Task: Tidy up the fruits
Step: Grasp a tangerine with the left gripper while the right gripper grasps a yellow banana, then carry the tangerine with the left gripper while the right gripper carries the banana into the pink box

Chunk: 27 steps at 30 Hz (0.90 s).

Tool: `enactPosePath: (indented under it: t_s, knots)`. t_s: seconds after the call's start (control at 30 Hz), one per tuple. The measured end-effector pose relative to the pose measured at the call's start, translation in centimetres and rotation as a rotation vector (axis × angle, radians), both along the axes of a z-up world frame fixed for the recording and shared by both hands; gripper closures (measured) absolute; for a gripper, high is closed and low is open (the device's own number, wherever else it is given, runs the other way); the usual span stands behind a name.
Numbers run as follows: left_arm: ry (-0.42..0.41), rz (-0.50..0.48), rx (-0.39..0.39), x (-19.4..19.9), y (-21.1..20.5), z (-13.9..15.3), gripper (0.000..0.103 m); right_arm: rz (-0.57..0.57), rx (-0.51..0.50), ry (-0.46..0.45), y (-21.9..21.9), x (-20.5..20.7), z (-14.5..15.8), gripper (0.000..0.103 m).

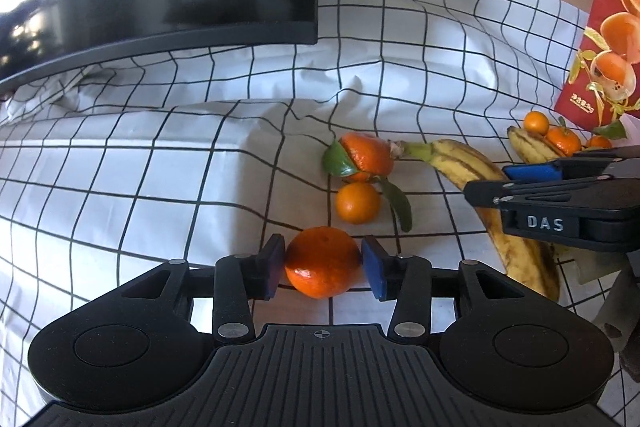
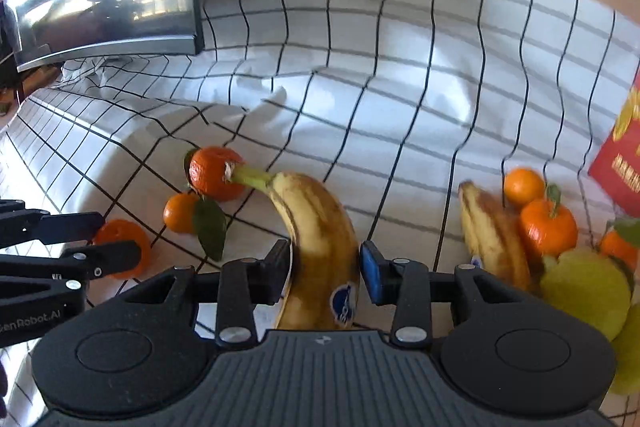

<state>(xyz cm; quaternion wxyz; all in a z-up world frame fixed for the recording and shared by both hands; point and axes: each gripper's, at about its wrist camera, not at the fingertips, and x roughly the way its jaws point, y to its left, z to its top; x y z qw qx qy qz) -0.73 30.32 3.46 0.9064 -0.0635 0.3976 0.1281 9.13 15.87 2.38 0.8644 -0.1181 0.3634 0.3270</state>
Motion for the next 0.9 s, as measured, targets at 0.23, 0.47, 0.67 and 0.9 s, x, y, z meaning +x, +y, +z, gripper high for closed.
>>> enactPosePath:
  t_s: [0.23,0.47,0.67,0.9]
  knots:
    - [0.025,-0.033,0.002,0.2,-0.3,-0.9,0.054,0.003,0.017,0.063,-0.9,0.3,-0.7,0.054]
    - [0.01,-0.03,-0.029,0.1,-0.2,-1.4,0.054,0.002,0.021,0.077,-1.0,0.0,-1.3,0.054]
    - [-0.001,-0.027,-0.058,-0.3,-0.1,-0.9,0.055,0.017,0.031,0.091,-1.1,-0.3,-0.5,0.066]
    - [-0.077,-0.095,-0.096,-1.8,-3.3,1.2,0.056,0.03,0.123,0.109,-5.1,-2.6,2.5,0.067]
